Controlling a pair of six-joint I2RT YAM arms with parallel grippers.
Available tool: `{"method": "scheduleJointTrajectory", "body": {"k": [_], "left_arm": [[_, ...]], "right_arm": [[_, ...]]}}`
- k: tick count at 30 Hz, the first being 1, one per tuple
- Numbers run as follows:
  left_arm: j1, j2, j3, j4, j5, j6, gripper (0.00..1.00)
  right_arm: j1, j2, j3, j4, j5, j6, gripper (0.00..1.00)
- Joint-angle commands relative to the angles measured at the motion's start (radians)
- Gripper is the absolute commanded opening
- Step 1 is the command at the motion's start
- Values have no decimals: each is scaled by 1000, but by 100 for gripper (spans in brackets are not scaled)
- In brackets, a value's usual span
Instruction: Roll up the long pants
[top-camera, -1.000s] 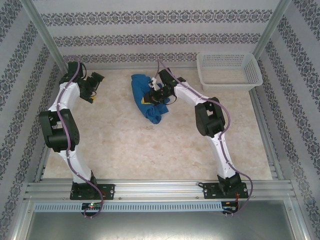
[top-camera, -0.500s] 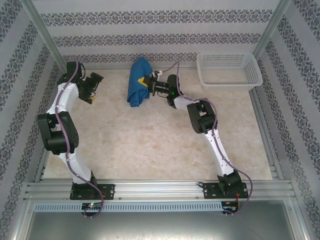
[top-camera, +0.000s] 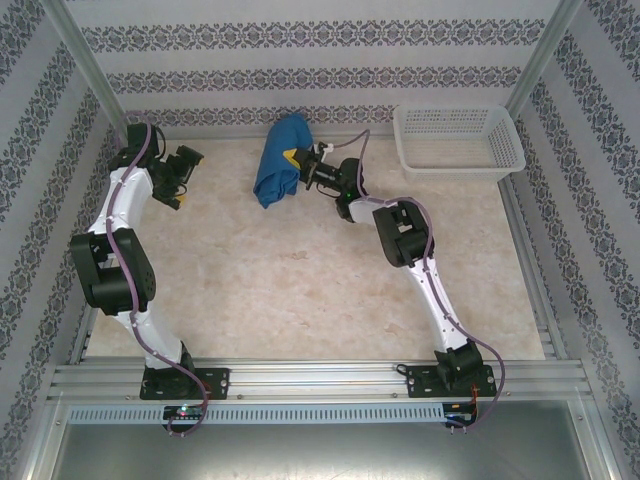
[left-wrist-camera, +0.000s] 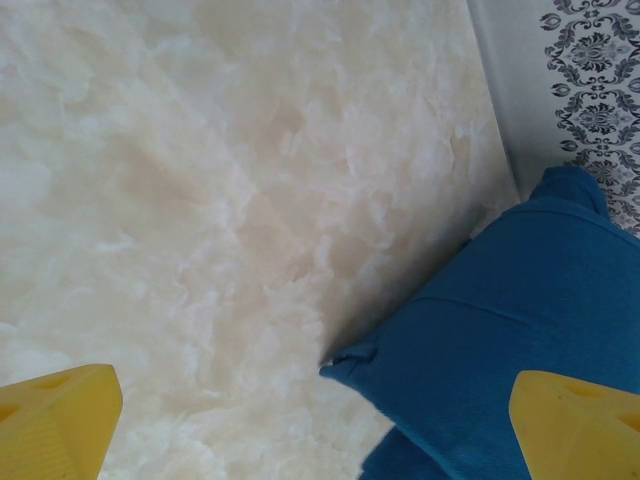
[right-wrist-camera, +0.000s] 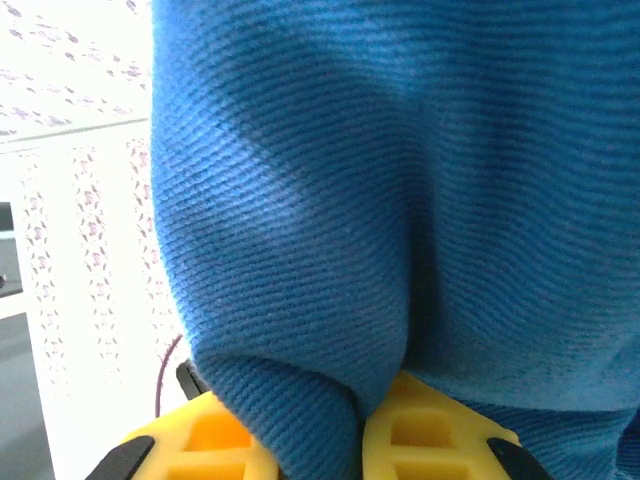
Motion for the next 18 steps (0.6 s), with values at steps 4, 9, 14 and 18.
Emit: {"method": "scheduleJointTrajectory", "body": {"k": [4, 9, 14, 18], "left_arm": [[15, -38, 12, -47, -3, 27, 100], [17, -42, 11, -46, 0, 20, 100], [17, -49, -2, -31, 10, 4, 100], [17, -51, -2, -33, 10, 4, 100]], "right_arm": [[-126, -239, -53, 169, 161, -61, 0], [-207, -338, -142, 169, 178, -87, 0], [-269, -407, -163, 150, 183, -103, 0], [-322, -487, -202, 81, 167, -165, 0]]}}
